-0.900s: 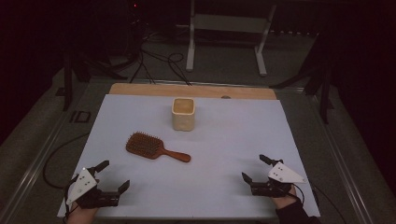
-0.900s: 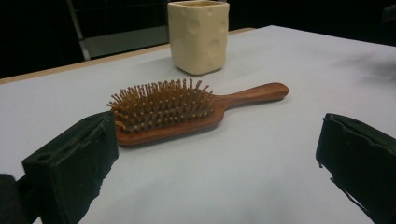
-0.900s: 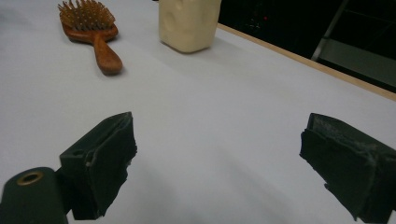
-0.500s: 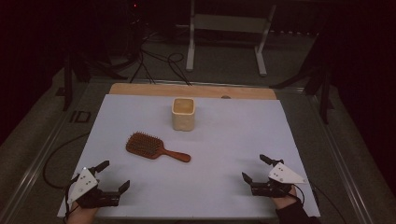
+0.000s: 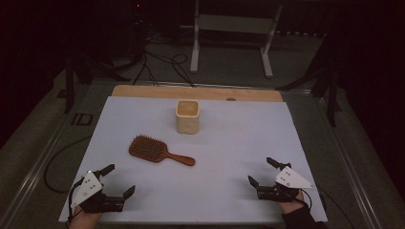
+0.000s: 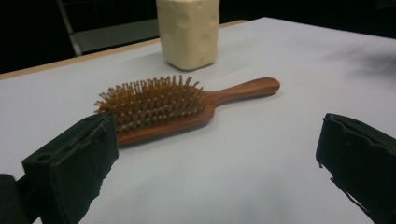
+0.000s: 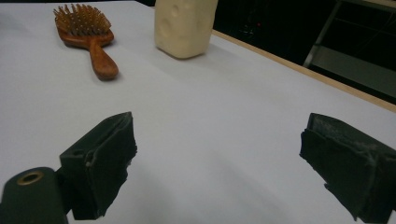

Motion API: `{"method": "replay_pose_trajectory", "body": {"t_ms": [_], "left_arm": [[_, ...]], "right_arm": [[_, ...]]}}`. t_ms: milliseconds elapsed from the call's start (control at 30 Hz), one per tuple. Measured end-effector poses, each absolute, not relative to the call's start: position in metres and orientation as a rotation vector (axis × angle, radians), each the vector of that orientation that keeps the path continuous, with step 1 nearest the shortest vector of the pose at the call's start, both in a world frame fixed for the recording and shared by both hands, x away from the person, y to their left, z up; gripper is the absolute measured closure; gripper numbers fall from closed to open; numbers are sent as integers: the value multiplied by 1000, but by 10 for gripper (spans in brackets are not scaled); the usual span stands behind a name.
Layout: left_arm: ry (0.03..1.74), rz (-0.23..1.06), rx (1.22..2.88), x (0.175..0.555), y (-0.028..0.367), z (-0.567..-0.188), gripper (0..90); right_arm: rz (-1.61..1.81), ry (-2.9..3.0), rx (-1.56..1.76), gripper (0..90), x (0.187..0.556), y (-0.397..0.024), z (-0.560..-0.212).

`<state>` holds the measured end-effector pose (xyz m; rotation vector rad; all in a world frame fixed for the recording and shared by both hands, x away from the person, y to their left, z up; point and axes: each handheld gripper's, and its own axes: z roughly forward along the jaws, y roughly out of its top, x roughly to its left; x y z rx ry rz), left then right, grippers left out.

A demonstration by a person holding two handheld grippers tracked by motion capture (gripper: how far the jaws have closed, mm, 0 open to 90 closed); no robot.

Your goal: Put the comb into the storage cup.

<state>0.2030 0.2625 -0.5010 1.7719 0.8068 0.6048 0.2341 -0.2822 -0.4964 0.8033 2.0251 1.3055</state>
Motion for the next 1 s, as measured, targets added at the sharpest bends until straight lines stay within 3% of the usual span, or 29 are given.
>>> {"method": "replay_pose_trajectory", "body": {"t_ms": [1000], "left_arm": [[721,577,1773,217,247,-441,0]], "right_arm": [[1337,2003,773,96,229,-277,-491]]}}
